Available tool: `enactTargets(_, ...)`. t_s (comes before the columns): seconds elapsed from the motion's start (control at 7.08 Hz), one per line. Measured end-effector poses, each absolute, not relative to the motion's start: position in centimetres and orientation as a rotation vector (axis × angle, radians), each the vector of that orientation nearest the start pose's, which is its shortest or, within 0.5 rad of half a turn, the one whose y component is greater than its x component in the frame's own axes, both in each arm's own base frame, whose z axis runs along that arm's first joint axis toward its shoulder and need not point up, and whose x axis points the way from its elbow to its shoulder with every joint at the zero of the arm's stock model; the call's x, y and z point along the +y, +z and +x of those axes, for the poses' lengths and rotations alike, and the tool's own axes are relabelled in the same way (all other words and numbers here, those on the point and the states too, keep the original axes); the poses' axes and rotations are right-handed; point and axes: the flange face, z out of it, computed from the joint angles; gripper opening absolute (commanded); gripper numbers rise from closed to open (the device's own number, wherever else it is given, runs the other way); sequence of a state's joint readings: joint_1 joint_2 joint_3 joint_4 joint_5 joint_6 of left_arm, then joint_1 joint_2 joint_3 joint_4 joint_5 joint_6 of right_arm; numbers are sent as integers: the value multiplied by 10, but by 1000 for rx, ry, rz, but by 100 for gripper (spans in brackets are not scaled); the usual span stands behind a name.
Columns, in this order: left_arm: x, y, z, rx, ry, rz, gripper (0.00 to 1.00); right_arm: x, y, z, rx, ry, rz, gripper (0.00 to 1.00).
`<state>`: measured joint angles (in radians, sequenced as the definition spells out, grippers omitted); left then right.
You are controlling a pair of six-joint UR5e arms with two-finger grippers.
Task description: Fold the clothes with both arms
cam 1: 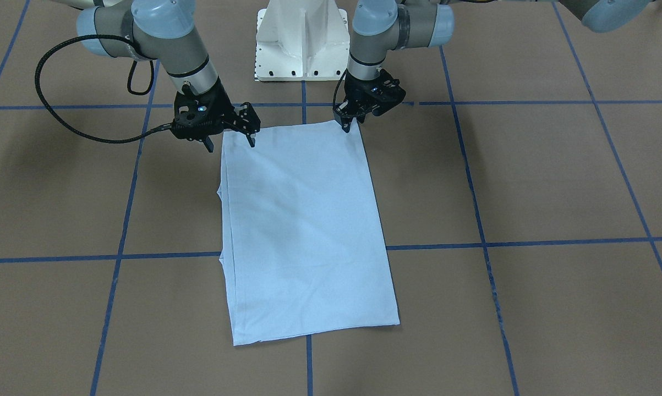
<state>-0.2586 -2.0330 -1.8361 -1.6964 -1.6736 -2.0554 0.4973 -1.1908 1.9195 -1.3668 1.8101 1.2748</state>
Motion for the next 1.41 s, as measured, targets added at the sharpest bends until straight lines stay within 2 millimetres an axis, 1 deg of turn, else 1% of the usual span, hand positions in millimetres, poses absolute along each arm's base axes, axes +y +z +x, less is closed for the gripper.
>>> enactTargets(0.28,-275,271,573,853,-647,-198,57,-377,276,-463,-938,75,152,100)
enactTargets(0.42,-273,271,574,853,-645,-199,54,-377,276,-463,-938,75,152,100)
enactTargets(0.57,-273,270,574,854,-644,-199,48,-377,276,-463,-938,75,151,100)
enactTargets(0.71,-273,270,574,854,-644,-199,35,-377,276,-463,-938,75,151,100)
enactTargets(0.85,-273,270,574,854,-644,-199,14,-377,276,-463,-938,75,152,100)
enactTargets(0.99,-273,269,574,856,-645,-196,0,-376,276,-462,-939,75,152,100)
enactTargets(1.41,-273,264,568,872,-641,-186,0,-375,274,-462,-944,75,152,100)
